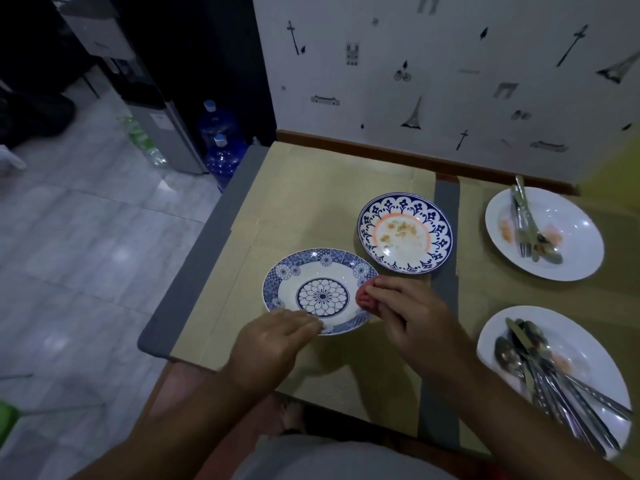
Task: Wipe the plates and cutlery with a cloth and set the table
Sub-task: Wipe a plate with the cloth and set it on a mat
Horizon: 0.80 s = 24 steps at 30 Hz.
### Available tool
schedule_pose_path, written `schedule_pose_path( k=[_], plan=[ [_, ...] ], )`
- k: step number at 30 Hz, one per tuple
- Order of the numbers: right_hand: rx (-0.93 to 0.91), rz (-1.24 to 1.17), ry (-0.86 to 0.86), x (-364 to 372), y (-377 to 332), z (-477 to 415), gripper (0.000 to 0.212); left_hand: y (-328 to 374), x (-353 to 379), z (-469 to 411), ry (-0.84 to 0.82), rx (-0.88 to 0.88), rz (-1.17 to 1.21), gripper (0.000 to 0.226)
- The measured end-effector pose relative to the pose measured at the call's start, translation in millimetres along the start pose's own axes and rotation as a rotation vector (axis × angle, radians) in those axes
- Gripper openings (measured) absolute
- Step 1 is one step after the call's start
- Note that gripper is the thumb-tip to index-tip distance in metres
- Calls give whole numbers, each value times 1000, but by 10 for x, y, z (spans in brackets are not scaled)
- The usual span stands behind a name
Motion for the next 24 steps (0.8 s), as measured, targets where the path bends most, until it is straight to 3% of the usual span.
schedule_pose_path(
  k=[3,9,13,24],
  plan=[
    [-11,11,-38,193,-48,32,32,-82,139,185,9,9,-14,21],
    [-41,29,-91,463,-121,25,27,-152,217,393,39,-17,-11,43],
    [-49,48,-164,707,-114,-1,29,-288,343,489,-9,-82,-15,29],
    [-33,53,-159,985,-259,-236,26,-648,335,719,-54,-146,22,32]
  ],
)
Point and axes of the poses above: each hand's wrist, its own z-axis away from the middle knuckle, its own x-axis out of the palm, y = z × x, the point moved 10 cm from there along -z, towards the middle knuckle, and after that the axes turned 15 degrees about z, right-handed, at the moved point
